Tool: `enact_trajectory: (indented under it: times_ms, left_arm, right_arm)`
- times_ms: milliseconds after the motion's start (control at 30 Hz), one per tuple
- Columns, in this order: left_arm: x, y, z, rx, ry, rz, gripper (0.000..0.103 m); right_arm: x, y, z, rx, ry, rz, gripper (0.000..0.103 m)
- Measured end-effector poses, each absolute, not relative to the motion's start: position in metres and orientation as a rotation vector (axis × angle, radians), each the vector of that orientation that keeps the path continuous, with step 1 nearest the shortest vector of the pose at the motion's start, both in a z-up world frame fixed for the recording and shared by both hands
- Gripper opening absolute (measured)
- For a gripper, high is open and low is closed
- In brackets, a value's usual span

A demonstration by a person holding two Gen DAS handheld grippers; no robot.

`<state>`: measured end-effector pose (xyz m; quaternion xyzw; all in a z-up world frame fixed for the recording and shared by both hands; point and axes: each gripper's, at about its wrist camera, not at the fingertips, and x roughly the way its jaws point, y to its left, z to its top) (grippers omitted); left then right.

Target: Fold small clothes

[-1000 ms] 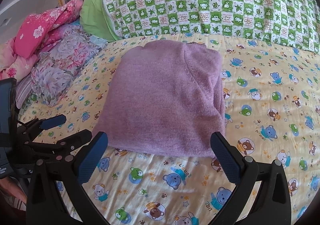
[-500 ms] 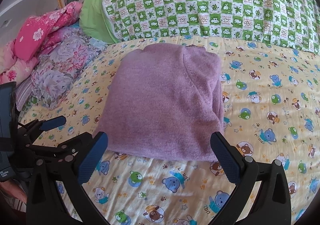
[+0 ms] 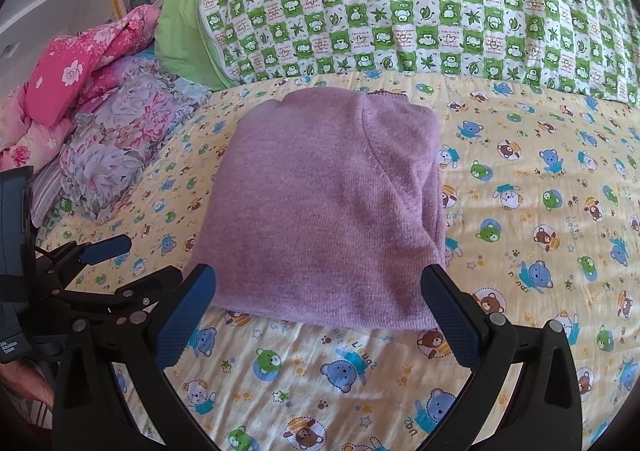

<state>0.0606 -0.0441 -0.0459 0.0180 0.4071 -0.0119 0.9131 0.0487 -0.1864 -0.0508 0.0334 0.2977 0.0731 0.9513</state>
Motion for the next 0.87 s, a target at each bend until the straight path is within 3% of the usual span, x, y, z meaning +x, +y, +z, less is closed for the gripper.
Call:
enact_trajectory:
  times_ms: [867]
  left_arm:
    - [0.0659,-0.0489,-0.0401,0.040,0.838,-0.041,0.093]
  right_arm:
    - [0.0509,-0.1875,-0.0495,0.074,0.608,0.141,0.102]
